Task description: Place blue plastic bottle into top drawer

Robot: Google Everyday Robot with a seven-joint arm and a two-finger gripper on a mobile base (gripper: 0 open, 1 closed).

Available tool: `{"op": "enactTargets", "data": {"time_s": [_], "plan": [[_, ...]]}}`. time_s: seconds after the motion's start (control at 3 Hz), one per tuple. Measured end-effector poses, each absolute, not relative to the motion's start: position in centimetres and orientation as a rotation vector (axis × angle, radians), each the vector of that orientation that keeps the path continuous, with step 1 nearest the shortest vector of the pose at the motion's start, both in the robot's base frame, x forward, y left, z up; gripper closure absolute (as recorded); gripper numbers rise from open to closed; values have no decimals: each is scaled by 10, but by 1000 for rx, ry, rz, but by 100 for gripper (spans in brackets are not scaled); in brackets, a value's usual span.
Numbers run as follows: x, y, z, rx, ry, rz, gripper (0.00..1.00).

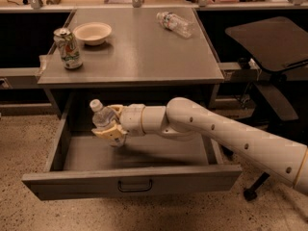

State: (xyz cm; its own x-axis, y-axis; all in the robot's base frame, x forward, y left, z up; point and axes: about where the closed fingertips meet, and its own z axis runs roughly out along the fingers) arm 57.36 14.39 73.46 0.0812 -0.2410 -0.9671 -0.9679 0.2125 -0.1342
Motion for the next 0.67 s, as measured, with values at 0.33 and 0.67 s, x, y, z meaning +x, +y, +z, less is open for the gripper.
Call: {"op": "enactTargets", "data": {"time_s": [0.33, 0.67], "plan": [[585, 137, 723, -1284, 1335, 834, 100], [597, 136, 715, -1312, 1283, 879, 81]]}}
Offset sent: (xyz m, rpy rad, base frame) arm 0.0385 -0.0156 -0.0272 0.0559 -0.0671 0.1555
